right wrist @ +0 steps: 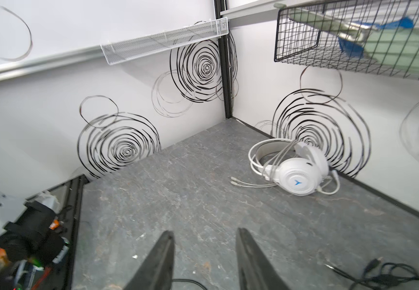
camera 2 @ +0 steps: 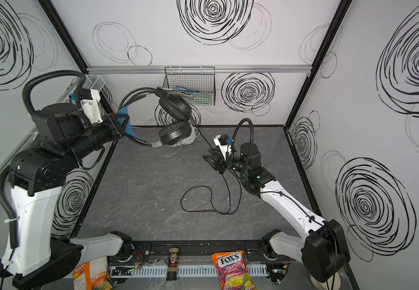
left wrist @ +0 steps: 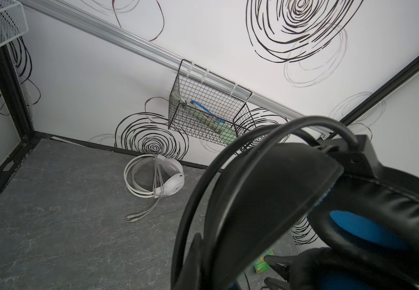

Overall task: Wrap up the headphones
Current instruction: 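Lift the black headset high with the left gripper while the right raises its cable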

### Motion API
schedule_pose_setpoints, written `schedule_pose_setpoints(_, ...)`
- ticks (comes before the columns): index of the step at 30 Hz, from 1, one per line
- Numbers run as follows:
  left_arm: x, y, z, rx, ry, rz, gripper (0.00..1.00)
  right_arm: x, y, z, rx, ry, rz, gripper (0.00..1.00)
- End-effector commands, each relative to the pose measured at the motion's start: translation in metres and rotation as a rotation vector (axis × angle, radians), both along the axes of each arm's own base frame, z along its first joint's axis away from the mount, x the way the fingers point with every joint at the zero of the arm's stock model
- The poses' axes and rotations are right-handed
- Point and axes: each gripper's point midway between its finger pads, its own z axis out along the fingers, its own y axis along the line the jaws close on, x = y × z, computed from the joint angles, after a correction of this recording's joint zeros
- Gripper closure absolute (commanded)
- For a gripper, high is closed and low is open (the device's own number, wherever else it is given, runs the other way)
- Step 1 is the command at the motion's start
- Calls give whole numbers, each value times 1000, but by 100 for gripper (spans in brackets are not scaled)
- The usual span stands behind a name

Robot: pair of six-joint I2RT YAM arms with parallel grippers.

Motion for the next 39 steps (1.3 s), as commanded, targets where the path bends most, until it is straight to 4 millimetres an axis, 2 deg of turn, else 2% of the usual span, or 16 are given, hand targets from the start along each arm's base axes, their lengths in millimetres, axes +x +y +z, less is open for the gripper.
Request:
schedule_pose_setpoints(1, -6, 11, 37, -70, -123, 32, 100, 0, -9, 5, -8, -33, -38, 65)
schedule_pose_setpoints(6, -4, 16, 43, -91, -145, 35, 100, -4, -14, 2, -9, -31, -45, 66)
schedule_pose_setpoints(15, -7, 10, 44, -109, -155, -3, 100, -4, -9, -23, -6, 23, -21, 66)
schedule_pose_setpoints(28, -6, 0, 45, -165, -162, -46, 100, -5, 1, -49, -15, 87, 8, 47)
schedule_pose_setpoints(35, -8, 1, 49, -171, -173, -43, 100, -6, 1, -60, -25, 112, 1, 49)
schedule_pose_setpoints(39, -8, 3, 54, -181, -182, -35, 100, -7, -2, -73, -47, 136, -12, 52)
